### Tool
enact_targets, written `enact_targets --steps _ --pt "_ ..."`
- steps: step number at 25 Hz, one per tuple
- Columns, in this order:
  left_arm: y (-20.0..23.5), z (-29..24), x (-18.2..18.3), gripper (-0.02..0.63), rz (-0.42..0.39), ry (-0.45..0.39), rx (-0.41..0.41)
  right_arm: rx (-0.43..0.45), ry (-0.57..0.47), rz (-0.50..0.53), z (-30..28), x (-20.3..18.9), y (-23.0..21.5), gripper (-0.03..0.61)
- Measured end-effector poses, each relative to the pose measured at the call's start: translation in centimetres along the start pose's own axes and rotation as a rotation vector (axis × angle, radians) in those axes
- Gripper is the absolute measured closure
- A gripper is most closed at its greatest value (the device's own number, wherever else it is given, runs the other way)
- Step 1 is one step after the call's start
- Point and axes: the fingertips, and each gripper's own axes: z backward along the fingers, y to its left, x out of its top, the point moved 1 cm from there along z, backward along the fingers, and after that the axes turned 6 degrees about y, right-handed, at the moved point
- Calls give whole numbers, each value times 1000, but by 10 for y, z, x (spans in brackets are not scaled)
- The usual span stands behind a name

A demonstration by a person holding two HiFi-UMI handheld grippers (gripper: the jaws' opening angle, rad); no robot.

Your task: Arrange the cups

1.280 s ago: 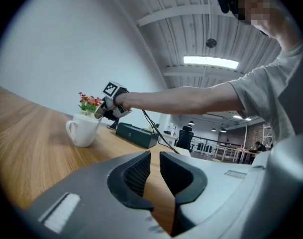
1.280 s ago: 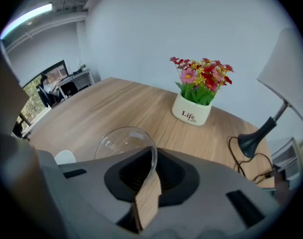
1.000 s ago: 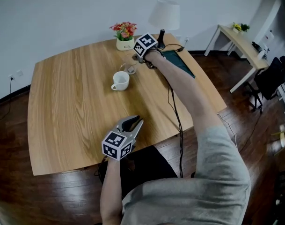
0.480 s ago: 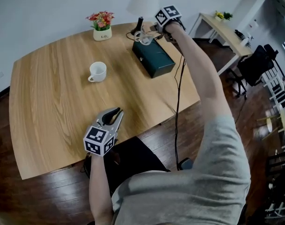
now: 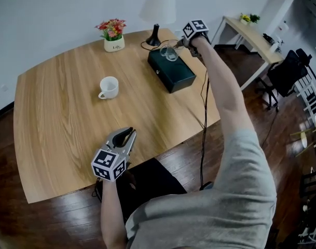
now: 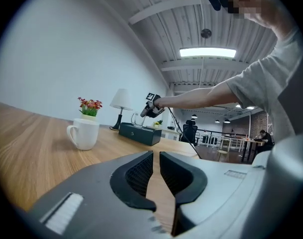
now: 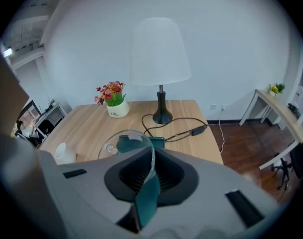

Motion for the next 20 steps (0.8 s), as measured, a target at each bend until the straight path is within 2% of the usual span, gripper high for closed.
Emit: enact_targets --steps 4,9,17,20 --pt "2 1 3 561 25 -13 -9 17 -19 -14 -8 9 0 546" --pt "0 1 0 561 -3 3 9 33 -65 24 -10 15 7 527" --pt "1 1 2 561 13 -5 -3 -42 -152 115 9 25 8 511" --pt "0 0 2 561 15 -4 -5 -134 -221 180 32 36 6 515"
